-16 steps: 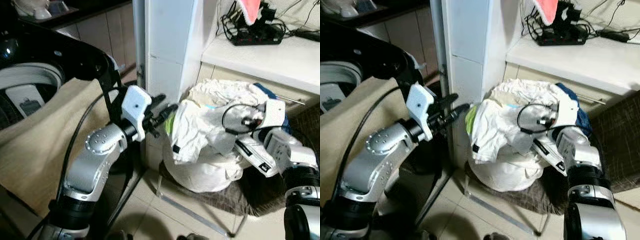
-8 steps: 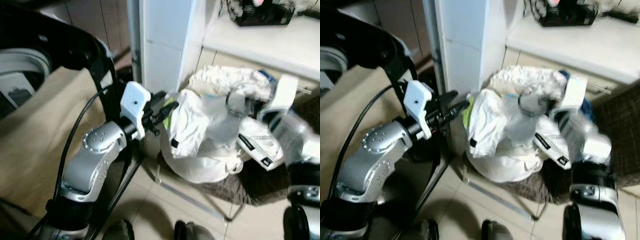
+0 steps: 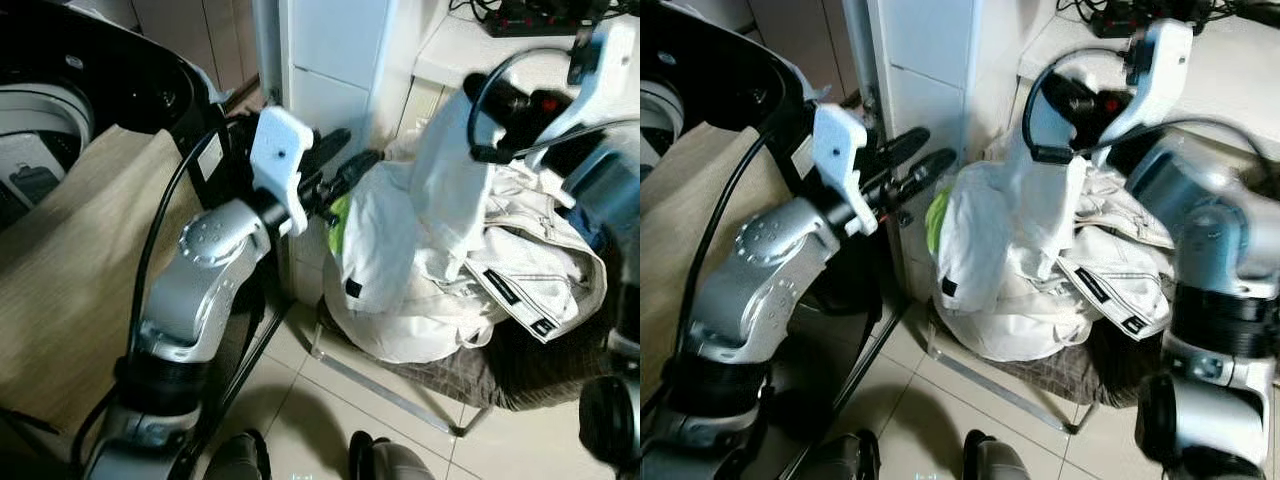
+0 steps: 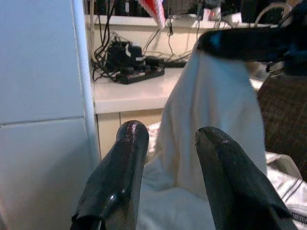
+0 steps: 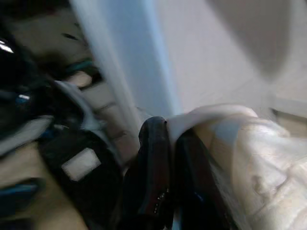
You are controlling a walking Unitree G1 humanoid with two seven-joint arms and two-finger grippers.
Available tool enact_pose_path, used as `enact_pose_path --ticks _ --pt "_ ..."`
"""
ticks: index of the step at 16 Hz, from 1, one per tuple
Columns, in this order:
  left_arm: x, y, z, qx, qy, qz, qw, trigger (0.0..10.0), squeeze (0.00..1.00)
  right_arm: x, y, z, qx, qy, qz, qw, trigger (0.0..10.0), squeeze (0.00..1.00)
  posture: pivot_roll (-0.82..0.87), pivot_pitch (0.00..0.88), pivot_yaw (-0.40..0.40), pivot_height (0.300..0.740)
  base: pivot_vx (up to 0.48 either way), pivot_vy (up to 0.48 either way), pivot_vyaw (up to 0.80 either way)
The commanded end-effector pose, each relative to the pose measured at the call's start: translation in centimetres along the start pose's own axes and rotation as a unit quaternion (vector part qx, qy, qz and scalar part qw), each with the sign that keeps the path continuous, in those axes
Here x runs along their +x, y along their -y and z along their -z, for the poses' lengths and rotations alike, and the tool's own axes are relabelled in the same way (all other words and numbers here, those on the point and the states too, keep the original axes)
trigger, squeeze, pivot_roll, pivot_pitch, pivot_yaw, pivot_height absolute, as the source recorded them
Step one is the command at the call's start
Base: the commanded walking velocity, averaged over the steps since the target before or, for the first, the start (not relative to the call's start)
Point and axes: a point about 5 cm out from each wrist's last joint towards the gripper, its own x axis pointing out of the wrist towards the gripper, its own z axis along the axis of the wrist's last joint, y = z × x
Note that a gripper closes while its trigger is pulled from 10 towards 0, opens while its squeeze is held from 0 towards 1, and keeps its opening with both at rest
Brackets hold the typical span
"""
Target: Clothes washing
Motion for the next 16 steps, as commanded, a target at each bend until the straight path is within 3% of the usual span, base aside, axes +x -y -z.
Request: enact_pose_path --ticks 1,2,3,5,6,7,9,10,13,16 --pt "0.5 0.1 -0.8 -0.012 0.026 0.005 1.000 10.0 0.00 -0.6 -0.9 -2.2 0.007 0.036 -0.026 0.999 0.0 0.00 -0.13 0.119 -0.022 0.740 0.000 0.000 0.00" --pt "0.8 0.3 -1.1 -0.036 0.040 0.007 0.999 10.0 0.00 -0.6 -1.2 -2.8 0.022 0.045 -0.038 0.998 0.0 0.00 -0.13 0.117 -0.023 0.740 0.000 0.000 0.00" --pt "1.0 1.0 -1.4 -0.079 0.055 0.030 0.995 10.0 1.00 -0.6 -1.5 -3.1 0.036 0.053 -0.053 0.997 0.0 0.00 -0.14 0.116 -0.024 0.740 0.000 0.000 0.00" --pt "1.3 1.9 -1.4 -0.121 0.061 0.062 0.989 10.0 1.00 -0.6 -1.6 -2.9 0.038 0.048 -0.061 0.996 0.0 0.00 -0.14 0.115 -0.030 0.740 0.000 0.000 0.00" --pt "1.7 2.5 -1.3 -0.175 0.067 0.072 0.980 10.0 1.00 -0.6 -1.8 -2.4 0.037 0.032 -0.065 0.997 0.0 0.00 -0.14 0.117 -0.033 0.740 0.000 0.000 0.00" --pt "2.0 3.3 -0.9 -0.189 0.064 0.084 0.976 10.0 1.00 -0.5 -2.2 -1.8 0.043 0.020 -0.071 0.996 0.0 0.00 -0.14 0.117 -0.034 0.740 0.000 0.000 0.00" --pt "2.7 4.4 -0.3 -0.168 0.057 0.079 0.981 10.0 1.00 -0.4 -2.9 -1.2 0.052 0.009 -0.086 0.995 0.0 0.00 -0.14 0.116 -0.033 0.740 0.000 0.000 0.00" --pt "3.0 4.9 -0.5 -0.175 0.065 0.094 0.978 10.0 0.00 -0.3 -3.1 -0.9 0.052 0.003 -0.087 0.995 0.0 0.00 -0.14 0.114 -0.033 0.740 0.000 0.000 0.00" --pt "3.6 5.7 0.5 -0.133 0.031 0.095 0.986 10.0 0.00 -0.2 -3.8 -0.5 0.060 0.000 -0.095 0.994 0.0 0.00 -0.14 0.111 -0.030 0.740 0.000 0.000 0.00" --pt "3.8 5.2 1.2 -0.096 0.013 0.077 0.992 10.0 0.00 -0.2 -4.3 -0.4 0.067 0.003 -0.103 0.992 0.0 0.00 -0.14 0.105 -0.026 0.740 0.000 0.000 0.00"
